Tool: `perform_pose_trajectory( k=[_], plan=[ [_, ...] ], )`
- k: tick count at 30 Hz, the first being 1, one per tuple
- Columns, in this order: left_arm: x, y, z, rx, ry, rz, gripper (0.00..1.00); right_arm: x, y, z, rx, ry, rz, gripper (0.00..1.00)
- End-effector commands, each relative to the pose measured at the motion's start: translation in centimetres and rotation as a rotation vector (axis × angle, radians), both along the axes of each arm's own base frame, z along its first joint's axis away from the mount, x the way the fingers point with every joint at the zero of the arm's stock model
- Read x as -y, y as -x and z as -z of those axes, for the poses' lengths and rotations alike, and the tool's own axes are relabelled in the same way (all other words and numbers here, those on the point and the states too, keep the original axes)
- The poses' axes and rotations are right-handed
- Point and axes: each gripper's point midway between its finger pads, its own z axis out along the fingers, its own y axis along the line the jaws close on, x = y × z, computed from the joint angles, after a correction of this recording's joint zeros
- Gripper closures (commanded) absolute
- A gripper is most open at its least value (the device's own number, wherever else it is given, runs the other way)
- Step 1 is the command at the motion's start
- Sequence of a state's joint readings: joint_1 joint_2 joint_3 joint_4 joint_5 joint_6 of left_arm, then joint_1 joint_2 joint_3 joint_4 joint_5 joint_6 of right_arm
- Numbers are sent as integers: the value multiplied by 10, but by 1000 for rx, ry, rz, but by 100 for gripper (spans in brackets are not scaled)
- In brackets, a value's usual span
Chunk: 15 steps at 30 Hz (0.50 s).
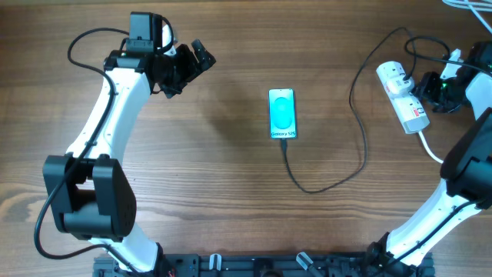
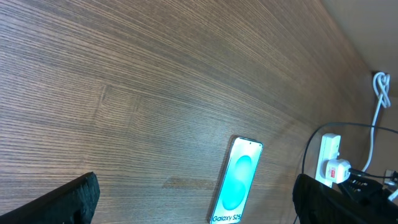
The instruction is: Plug charger to phone and switch on socket
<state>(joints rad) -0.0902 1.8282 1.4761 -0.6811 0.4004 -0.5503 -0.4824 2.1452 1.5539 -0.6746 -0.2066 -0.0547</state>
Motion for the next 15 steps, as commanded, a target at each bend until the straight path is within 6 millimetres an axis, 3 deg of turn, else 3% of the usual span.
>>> perform_pose_trajectory(
  k=[1, 11, 15],
  plan=[
    [-3, -1, -7, 28, -17, 10, 0, -9, 9, 17, -66, 3, -34, 40],
    [-3, -1, -7, 28, -17, 10, 0, -22, 4, 17, -82, 41, -67, 32],
    [-3, -1, -7, 28, -17, 10, 0, -17, 7, 19, -108, 85, -60, 31]
  ],
)
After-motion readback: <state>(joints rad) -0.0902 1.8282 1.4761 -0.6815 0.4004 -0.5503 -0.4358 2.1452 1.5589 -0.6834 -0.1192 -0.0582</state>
